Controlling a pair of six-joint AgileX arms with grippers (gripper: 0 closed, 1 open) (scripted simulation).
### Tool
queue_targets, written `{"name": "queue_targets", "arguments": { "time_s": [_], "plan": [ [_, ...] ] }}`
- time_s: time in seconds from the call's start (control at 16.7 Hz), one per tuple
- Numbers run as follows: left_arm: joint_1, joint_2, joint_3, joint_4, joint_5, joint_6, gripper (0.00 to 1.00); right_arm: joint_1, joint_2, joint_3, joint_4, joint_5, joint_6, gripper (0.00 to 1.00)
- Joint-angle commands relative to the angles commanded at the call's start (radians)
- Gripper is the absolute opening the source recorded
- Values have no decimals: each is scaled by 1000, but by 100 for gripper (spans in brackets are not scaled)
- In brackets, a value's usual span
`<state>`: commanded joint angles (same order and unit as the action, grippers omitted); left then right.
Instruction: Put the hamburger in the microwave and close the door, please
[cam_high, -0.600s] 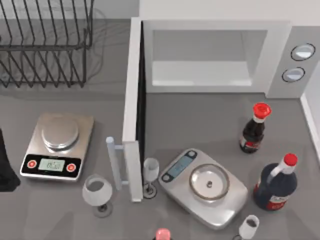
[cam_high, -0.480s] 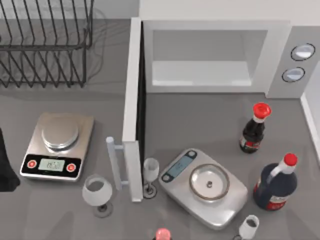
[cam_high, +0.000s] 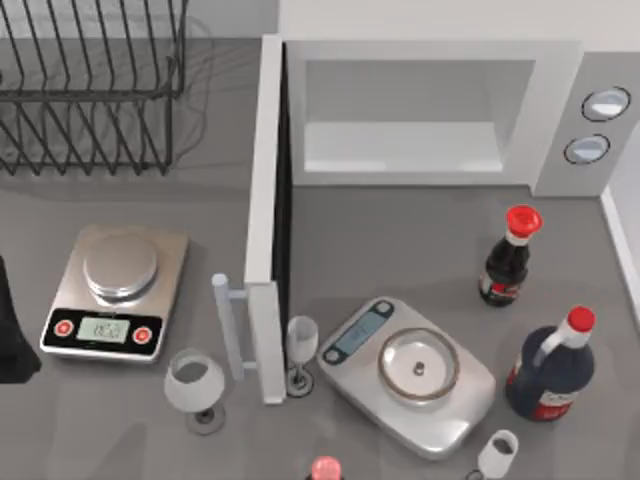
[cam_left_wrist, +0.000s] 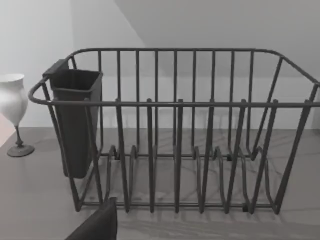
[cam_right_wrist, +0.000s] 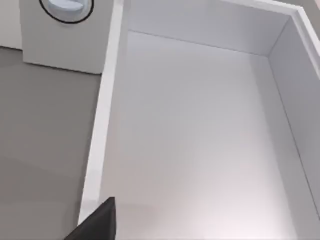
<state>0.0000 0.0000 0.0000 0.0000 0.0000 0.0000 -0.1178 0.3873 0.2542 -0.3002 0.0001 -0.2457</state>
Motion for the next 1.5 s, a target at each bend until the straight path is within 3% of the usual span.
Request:
{"name": "queue_targets", "arguments": {
  "time_s": [0.36, 0.72, 1.26, 1.5],
  "plan": [
    [0, 0, 0, 0, 0, 0, 100, -141, 579, 280, -364, 0, -278, 100],
    [0, 0, 0, 0, 0, 0, 100, -246, 942, 497, -619, 5, -484, 100],
    [0, 0, 0, 0, 0, 0, 100, -263, 1010, 541, -661, 6, -525, 100],
    [0, 0, 0, 0, 0, 0, 100, -265, 1070, 484, -546, 6, -523, 100]
  ]
}}
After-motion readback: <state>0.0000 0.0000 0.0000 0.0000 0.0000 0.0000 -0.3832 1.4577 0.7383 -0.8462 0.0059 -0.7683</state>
